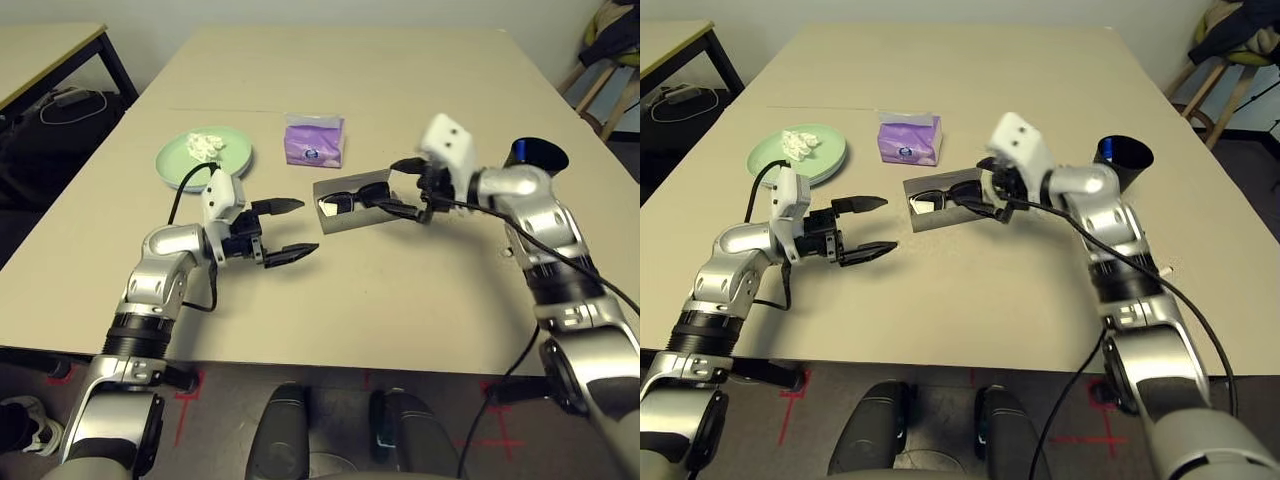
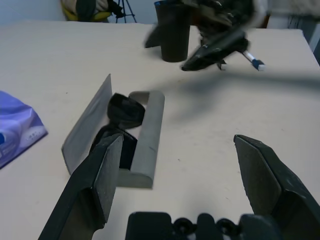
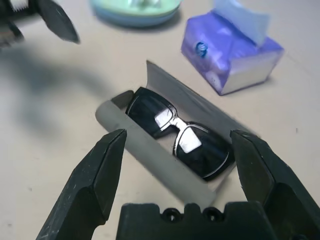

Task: Organize and tidy the items on the table.

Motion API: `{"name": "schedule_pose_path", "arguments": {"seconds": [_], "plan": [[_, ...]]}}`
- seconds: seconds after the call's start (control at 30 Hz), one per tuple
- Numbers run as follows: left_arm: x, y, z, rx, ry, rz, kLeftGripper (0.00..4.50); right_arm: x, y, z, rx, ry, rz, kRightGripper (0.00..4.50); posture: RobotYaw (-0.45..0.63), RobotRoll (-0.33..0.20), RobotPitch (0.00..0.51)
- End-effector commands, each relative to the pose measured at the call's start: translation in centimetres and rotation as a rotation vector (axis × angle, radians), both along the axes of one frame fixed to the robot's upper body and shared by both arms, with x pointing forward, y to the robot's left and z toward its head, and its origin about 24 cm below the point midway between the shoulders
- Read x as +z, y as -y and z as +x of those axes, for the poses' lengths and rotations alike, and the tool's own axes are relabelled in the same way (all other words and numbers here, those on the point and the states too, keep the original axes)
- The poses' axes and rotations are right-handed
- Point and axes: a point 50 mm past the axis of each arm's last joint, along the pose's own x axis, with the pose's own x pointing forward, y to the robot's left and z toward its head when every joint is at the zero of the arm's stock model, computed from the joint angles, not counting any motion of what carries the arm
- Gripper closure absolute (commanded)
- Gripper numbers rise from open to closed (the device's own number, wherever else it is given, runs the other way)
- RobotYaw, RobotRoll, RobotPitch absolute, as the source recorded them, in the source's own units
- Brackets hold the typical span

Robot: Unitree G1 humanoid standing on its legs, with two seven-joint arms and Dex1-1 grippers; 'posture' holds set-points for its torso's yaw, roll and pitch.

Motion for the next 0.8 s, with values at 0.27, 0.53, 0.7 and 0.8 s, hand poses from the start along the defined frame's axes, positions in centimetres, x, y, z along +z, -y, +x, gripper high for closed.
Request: {"name": "schedule_pose_path", "arguments": {"seconds": [0.27, 0.53, 0.7, 0.8], "plan": [[-0.5, 0.1, 0.7, 0.053, -0.009, -0.027, 0.0, -3.1, 1.8, -2.1, -0.124, 0.079, 0.189, 0.04, 0.16, 0.0, 0.084], [-0.8, -0.2, 0.5, 0.084, -0.007, -0.04, 0.0, -4.3, 3.4, -2.9, -0.094, 0.129, 0.246, 0.04, 0.19, 0.0, 0.08], [-0.9, -0.8, 0.4, 0.112, -0.016, -0.038, 0.0, -5.2, 4.4, -3.0, -0.084, 0.106, 0.198, 0.04, 0.2, 0.0, 0.083], [-1.2, -1.1, 0.4, 0.131, -0.022, -0.04, 0.0, -5.4, 4.7, -2.9, -0.097, 0.062, 0.198, 0.04, 0.2, 0.0, 0.084]]}}
